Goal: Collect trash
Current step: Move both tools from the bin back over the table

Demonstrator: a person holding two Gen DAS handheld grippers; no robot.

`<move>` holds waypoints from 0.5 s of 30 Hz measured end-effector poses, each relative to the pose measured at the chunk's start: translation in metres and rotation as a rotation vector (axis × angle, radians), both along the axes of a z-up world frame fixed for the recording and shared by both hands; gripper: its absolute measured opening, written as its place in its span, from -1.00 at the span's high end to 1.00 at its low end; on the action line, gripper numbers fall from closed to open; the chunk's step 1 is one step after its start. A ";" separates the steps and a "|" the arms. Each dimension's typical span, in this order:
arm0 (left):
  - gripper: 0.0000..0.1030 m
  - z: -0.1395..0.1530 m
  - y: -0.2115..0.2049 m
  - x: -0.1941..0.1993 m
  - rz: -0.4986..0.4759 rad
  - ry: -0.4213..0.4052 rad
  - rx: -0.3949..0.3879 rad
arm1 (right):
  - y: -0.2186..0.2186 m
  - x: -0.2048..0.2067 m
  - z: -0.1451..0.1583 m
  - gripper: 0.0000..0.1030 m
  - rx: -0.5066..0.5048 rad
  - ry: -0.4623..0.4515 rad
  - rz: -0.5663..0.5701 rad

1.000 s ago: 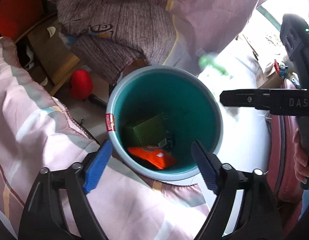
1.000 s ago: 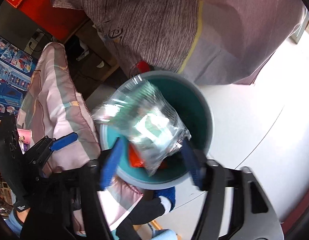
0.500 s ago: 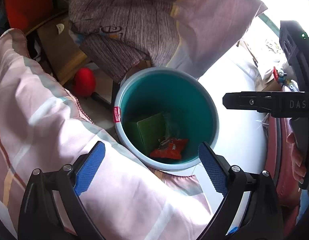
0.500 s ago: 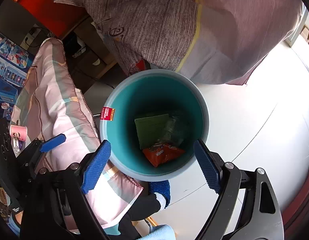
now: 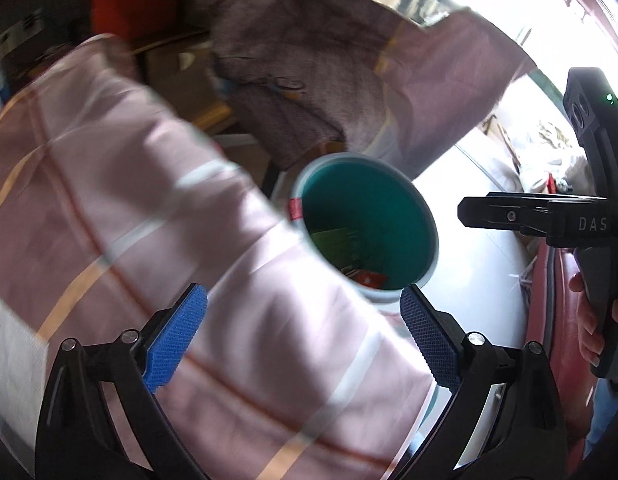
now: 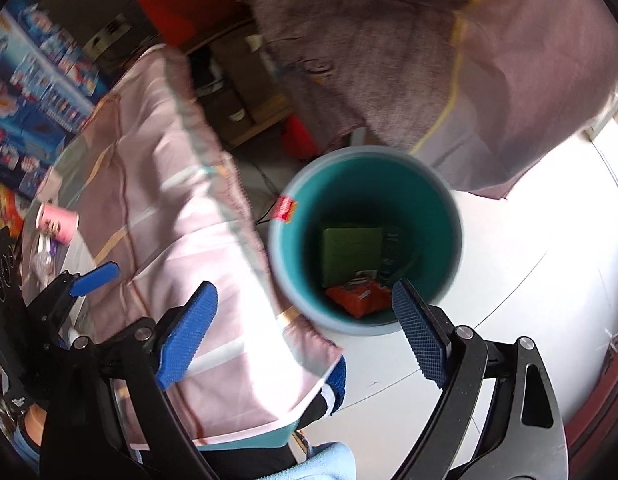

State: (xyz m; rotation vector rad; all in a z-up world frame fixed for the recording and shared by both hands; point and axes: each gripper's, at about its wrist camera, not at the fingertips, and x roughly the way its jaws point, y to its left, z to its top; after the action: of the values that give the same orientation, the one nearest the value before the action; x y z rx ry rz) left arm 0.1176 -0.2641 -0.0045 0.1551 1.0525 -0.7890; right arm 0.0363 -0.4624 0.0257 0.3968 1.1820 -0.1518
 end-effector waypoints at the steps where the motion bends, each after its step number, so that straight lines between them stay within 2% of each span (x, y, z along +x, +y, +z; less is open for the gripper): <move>1: -0.89 0.000 0.011 0.000 0.013 0.002 -0.001 | 0.008 0.001 0.001 -0.65 0.001 0.002 0.012; 15: -0.90 0.010 0.202 -0.019 0.249 -0.046 0.000 | 0.158 0.020 0.008 -0.65 -0.039 0.035 0.262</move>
State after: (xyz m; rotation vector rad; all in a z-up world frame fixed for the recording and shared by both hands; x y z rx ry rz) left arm 0.0988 -0.0618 0.0054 0.0400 1.0057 -0.5579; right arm 0.0564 -0.3045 0.0332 0.2024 1.2522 0.0457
